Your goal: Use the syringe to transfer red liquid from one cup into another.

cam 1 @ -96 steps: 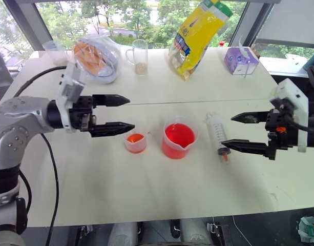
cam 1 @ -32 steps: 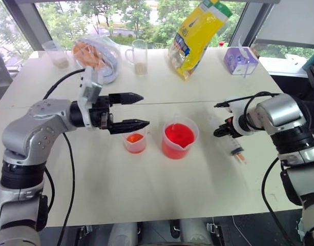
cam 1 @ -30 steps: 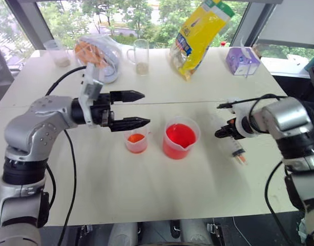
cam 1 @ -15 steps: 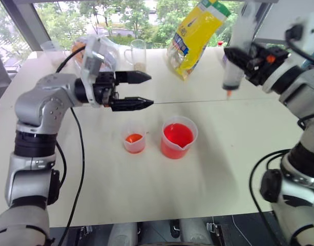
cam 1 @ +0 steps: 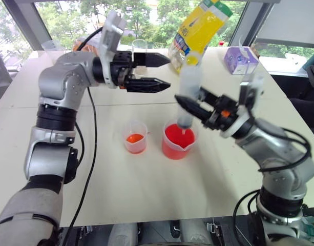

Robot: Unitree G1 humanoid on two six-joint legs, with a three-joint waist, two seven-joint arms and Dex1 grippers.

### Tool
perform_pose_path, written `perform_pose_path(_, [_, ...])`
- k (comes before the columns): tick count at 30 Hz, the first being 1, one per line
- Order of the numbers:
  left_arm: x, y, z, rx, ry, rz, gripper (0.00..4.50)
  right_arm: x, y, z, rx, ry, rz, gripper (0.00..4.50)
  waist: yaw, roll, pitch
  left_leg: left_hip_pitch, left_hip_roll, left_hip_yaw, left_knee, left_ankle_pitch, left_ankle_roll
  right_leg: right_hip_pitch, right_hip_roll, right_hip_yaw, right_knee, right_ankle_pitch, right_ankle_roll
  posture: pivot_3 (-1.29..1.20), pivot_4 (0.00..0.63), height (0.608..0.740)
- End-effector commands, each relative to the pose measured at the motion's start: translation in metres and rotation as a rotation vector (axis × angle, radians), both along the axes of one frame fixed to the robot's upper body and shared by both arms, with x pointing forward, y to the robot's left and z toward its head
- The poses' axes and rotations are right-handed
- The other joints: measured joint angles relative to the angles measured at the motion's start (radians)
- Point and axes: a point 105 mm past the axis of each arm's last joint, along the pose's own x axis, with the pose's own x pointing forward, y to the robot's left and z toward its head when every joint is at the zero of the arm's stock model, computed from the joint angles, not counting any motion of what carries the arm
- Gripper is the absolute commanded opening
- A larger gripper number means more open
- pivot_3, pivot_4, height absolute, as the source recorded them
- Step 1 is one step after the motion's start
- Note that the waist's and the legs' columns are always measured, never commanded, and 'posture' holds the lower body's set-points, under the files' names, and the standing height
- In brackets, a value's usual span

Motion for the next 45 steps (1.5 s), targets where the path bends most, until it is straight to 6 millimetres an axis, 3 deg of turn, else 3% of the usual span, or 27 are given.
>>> perform_pose_path(1, [-0.008, -0.007, 0.008, 0.01, -0.055, -0.045, 4.5, -0.001, 0.002, -0.004, -0.022, -0.072, -0.01, 1.57, -0.001, 0.0, 0.0, 0.0, 0.0, 0.0, 0.0, 0.0, 0.0, 0.0, 0.0, 0.0, 0.0, 0.0, 0.0, 0.0, 0.15, 0.74])
perform_pose_path(6, [-0.012, -0.014, 0.002, 0.028, -0.047, -0.078, 4.5, 0.0, 0.002, -0.014, -0.048, -0.084, -0.021, 1.57, 0.002, 0.0, 0.0, 0.0, 0.0, -0.001, 0.0, 0.0, 0.0, 0.0, 0.0, 0.0, 0.0, 0.0, 0.0, 0.0, 0.15, 0.74])
perform_pose_path(22, [-0.007, -0.014, -0.019, 0.106, -0.053, -0.062, 4.5, -0.002, 0.003, -0.017, -0.055, -0.094, -0.036, 1.57, 0.003, 0.0, 0.0, 0.0, 0.0, -0.001, 0.0, 0.0, 0.0, 0.0, 0.0, 0.0, 0.0, 0.0, 0.0, 0.0, 0.15, 0.74])
perform_pose_path(24, [-0.005, -0.015, -0.021, 0.113, -0.056, -0.053, 3.96, -0.002, 0.003, -0.017, -0.057, -0.095, -0.036, 1.57, 0.003, 0.0, 0.0, 0.0, 0.0, -0.001, 0.0, 0.0, 0.0, 0.0, 0.0, 0.0, 0.0, 0.0, 0.0, 0.0, 0.15, 0.74])
perform_pose_path(26, [-0.003, -0.015, -0.022, 0.115, -0.056, -0.047, 3.13, -0.002, 0.003, -0.017, -0.059, -0.094, -0.036, 1.57, 0.003, 0.0, 0.0, 0.0, 0.0, -0.001, 0.0, 0.0, 0.0, 0.0, 0.0, 0.0, 0.0, 0.0, 0.0, 0.0, 0.15, 0.74])
perform_pose_path(32, [-0.002, -0.017, -0.02, 0.099, -0.043, -0.039, 0.01, -0.003, 0.003, -0.018, -0.066, -0.091, -0.033, 1.57, 0.003, 0.0, 0.0, 0.0, 0.0, -0.001, 0.0, 0.0, 0.0, 0.0, 0.0, 0.0, 0.0, 0.0, 0.0, 0.0, 0.15, 0.74])
perform_pose_path(38, [-0.006, -0.023, -0.022, 0.093, -0.041, -0.055, 0.01, -0.005, 0.004, -0.018, -0.078, -0.089, -0.027, 1.57, 0.003, 0.0, 0.0, 0.0, 0.0, -0.001, 0.0, 0.0, 0.0, 0.0, 0.0, 0.0, 0.0, 0.0, 0.0, 0.0, 0.15, 0.74])
perform_pose_path(45, [-0.01, -0.022, -0.001, 0.04, -0.081, -0.058, 0.01, -0.002, 0.003, -0.03, -0.067, -0.028, -0.025, 1.57, 0.003, 0.0, 0.0, 0.0, 0.0, -0.001, 0.0, 0.0, 0.0, 0.0, 0.0, 0.0, 0.0, 0.0, 0.0, 0.0, 0.15, 0.74])
